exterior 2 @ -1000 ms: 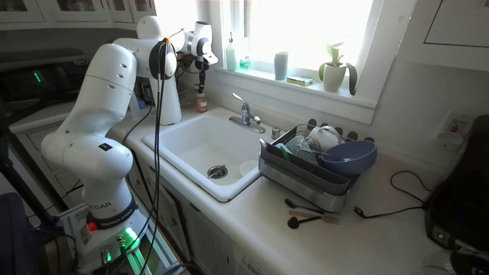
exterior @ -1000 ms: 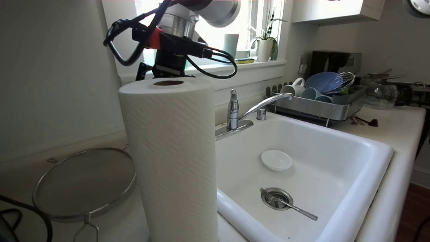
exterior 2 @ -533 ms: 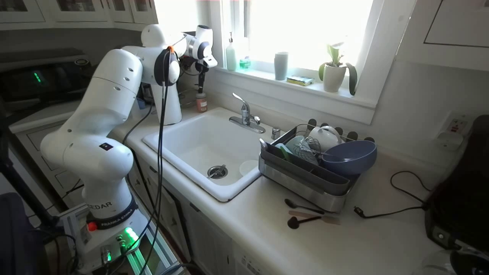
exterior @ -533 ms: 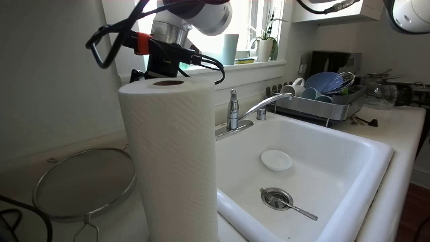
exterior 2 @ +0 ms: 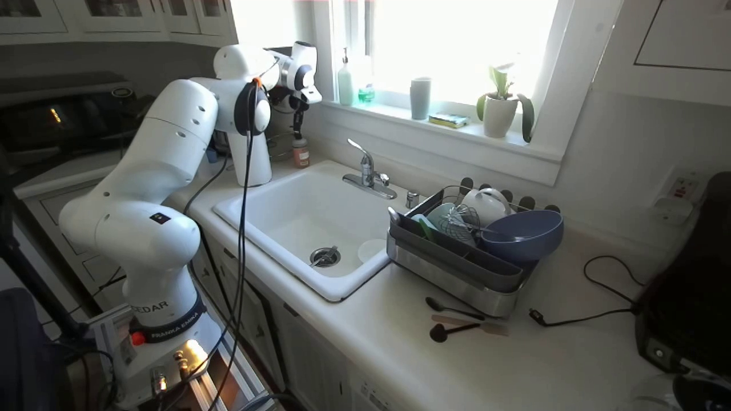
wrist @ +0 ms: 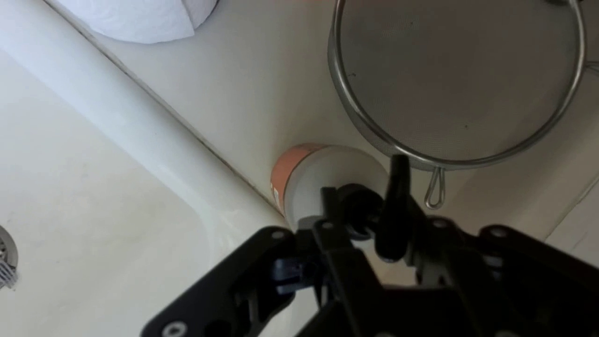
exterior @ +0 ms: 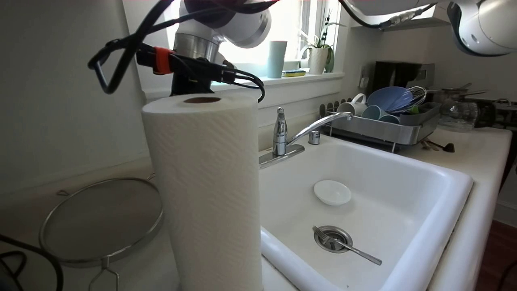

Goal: Turn the faucet to the right then place the orange bottle next to it

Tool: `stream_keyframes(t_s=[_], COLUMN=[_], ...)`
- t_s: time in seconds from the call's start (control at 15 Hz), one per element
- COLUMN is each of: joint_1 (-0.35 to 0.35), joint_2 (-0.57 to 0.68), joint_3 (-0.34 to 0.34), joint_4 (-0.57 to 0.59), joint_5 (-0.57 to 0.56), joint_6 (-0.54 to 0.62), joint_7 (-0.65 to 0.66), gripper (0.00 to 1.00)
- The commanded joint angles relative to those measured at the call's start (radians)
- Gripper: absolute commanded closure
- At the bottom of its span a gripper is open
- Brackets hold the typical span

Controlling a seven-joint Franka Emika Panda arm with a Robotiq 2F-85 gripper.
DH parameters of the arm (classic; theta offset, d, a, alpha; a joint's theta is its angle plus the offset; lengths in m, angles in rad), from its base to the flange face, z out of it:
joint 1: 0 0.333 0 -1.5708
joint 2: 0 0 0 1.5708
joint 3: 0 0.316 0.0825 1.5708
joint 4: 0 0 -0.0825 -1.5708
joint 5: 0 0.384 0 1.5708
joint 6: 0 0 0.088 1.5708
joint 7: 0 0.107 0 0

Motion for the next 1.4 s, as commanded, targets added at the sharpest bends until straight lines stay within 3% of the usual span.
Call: stream_keyframes(t_s=[0.0, 0.27, 0.67, 1.13, 1.33], joint_1=[0.032, 0.053, 0.074, 0.107, 0.126], joint_2=[0.049, 0.040, 0.037, 0.058, 0.084], joint_3=[-0.029, -0.055, -0.081, -0.133, -0.168], joint_4=[0.107, 0.146, 0.230, 0.328, 0.383], joint_5=[0.012, -0.029, -0.075, -0.202, -0.276], joint_6=[-0.084, -0.224, -0.468, -0.641, -0.654], joint_7=[0.031, 0.008, -0.072, -0.255, -0.379], gripper=[0.97, 0.94, 0.97, 0.96, 0.96])
